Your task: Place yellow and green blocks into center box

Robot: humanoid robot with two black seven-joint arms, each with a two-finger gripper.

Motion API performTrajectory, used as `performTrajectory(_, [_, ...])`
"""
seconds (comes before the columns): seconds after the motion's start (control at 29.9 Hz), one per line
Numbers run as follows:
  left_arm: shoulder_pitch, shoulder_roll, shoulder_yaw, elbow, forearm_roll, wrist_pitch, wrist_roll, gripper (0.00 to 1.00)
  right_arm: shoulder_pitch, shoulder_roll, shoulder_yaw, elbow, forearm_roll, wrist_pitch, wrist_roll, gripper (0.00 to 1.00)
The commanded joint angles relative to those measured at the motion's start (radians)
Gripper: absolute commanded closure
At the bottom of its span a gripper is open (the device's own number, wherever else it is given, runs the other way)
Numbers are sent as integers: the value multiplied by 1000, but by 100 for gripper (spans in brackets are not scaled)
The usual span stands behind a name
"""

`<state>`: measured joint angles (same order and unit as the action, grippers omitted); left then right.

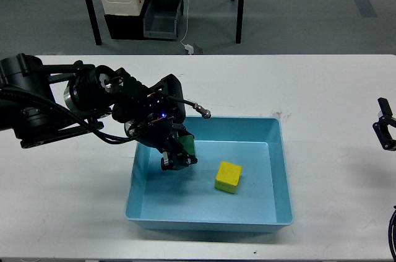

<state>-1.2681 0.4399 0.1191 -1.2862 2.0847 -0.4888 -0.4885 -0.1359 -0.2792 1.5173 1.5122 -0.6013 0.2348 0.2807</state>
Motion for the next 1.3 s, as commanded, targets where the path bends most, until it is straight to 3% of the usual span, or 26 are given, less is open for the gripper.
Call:
performTrajectory(0.0, [-2,-15,-4,-1,-11,0,0,15,1,0,0,0,1,0,0,0])
performTrajectory(0.03, [-1,-17,-4,-1,-12,0,0,15,1,0,0,0,1,0,0,0])
performTrajectory(0.1, [0,-15,-2,-4,-11,0,0,29,1,0,0,0,1,0,0,0])
performTrajectory(0.17, [0,-15,1,-7,-9,0,0,59,1,0,0,2,1,0,0,0])
performTrajectory(0.27, [4,-17,7,-5,-5,0,0,65,1,0,0,2,0,0,0,0])
performTrajectory(0.37, [3,-18,7,-4,-5,0,0,60,1,0,0,0,1,0,0,0])
performTrajectory(0.5, [3,-20,1,-4,-14,0,0,25,1,0,0,0,0,0,0,0])
performTrajectory(0.63, [3,-20,-4,-4,-24,0,0,15,1,0,0,0,0,0,0,0])
performTrajectory(0.84, [3,-18,-16,-4,-104,0,0,13,2,0,-3,2,0,0,-2,0])
performTrajectory(1.04, [10,20,-232,-4,-456,0,0,8,45,8,-3,-4,1,1,-3,0])
performTrajectory(1.27, [255,126,-559,36,-998,0,0,8,171,29,-28,-4,79,43,-40,0])
